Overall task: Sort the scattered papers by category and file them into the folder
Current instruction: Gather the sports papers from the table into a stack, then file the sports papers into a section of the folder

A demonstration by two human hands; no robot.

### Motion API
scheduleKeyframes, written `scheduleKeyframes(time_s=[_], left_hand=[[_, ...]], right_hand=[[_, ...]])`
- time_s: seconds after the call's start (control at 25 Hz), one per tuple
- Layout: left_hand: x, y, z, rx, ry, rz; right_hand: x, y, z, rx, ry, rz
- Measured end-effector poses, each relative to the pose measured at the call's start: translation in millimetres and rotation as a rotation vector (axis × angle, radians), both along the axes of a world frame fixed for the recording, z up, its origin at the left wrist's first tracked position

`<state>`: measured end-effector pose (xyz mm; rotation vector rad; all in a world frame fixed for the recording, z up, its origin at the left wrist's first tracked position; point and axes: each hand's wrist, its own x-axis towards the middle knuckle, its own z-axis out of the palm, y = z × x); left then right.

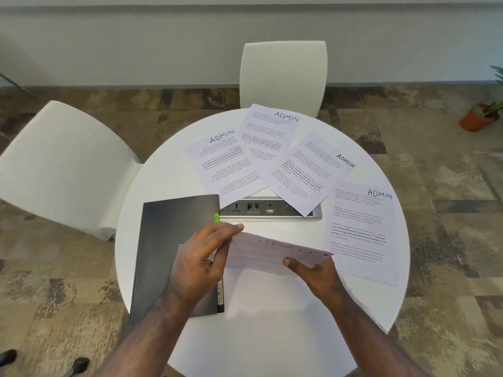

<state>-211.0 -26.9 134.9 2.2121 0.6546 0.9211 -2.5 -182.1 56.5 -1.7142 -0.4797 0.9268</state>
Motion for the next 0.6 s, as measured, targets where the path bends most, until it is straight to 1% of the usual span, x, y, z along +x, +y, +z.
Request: scheduleKeyframes(time_s=[0.12,0.24,0.36,0.4,0.44,0.48,0.52,0.56,0.6], left_hand=[[1,4,1,0.076,-0.046,0.019],[6,2,1,0.054,-0.038,0.048],[6,0,4,-0.033,-0.066,-0.003],[3,4,4,-0.086,-0.091,0.015],[0,13,1,-0.164,-0.111,0.087],[-3,23,-6,-0.248,-0.111,0.211],[-7,35,-17,-0.321,-0.059,0.351],[-10,46,-32,-0.380,0.066,0.468],[-13,54,-51,-0.424,0.263,0.538]], right_hand=[[2,4,5,0.048,-0.044,-0.006],[5,6,1,0.029,-0.055,-0.004],[6,6,-5,-0.057,-0.029,-0.005],[9,7,-5,-0.084,-0.034,-0.019],[14,9,-4,-0.099,-0.038,-0.049],[20,9,-3,-0.099,-0.041,-0.086],[27,8,-2,-0.091,-0.041,-0.128],[35,6,0,-0.084,-0.036,-0.173],[41,3,2,-0.083,-0.027,-0.213]])
